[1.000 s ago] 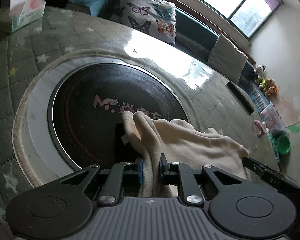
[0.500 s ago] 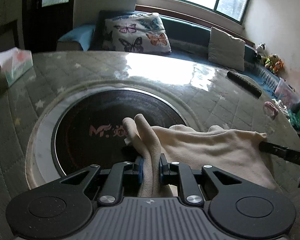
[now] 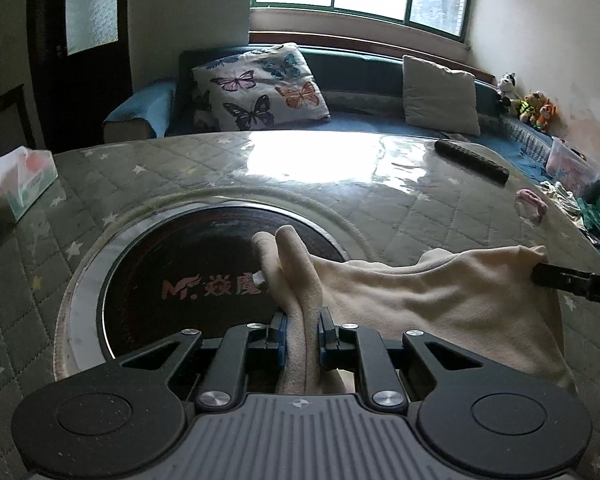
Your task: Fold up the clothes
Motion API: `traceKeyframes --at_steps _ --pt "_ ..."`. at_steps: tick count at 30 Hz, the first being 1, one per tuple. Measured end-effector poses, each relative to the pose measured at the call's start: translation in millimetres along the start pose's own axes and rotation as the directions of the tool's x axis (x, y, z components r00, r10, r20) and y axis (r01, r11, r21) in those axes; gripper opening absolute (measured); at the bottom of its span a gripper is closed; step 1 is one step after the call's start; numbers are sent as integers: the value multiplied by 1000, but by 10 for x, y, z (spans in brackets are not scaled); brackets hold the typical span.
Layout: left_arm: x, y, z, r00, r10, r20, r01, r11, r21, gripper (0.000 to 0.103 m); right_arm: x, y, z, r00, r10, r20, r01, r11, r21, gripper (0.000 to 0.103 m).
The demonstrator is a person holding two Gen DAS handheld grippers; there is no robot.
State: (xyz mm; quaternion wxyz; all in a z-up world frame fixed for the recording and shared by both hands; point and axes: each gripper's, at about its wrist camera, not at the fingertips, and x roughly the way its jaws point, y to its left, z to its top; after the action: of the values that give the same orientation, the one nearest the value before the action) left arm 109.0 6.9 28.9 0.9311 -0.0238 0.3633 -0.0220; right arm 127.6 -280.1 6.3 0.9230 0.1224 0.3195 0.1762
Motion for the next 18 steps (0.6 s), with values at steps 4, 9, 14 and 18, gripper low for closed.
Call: traceKeyframes --at_steps 4,9,14,18 --pt "-14 -115 17 1000 -17 8 17 1000 21 15 -107 -45 -6 1000 -13 23 13 1000 10 9" --pt "-19 -300 53 999 -41 18 40 998 57 15 -250 -130 -30 998 -44 48 43 999 17 9" --pt "-11 -486 79 998 -60 27 58 994 88 15 -383 -233 -37 995 -73 69 72 997 27 9" --pt "15 -633 98 996 -80 30 76 991 110 15 -498 -326 -25 991 -103 90 100 994 33 9"
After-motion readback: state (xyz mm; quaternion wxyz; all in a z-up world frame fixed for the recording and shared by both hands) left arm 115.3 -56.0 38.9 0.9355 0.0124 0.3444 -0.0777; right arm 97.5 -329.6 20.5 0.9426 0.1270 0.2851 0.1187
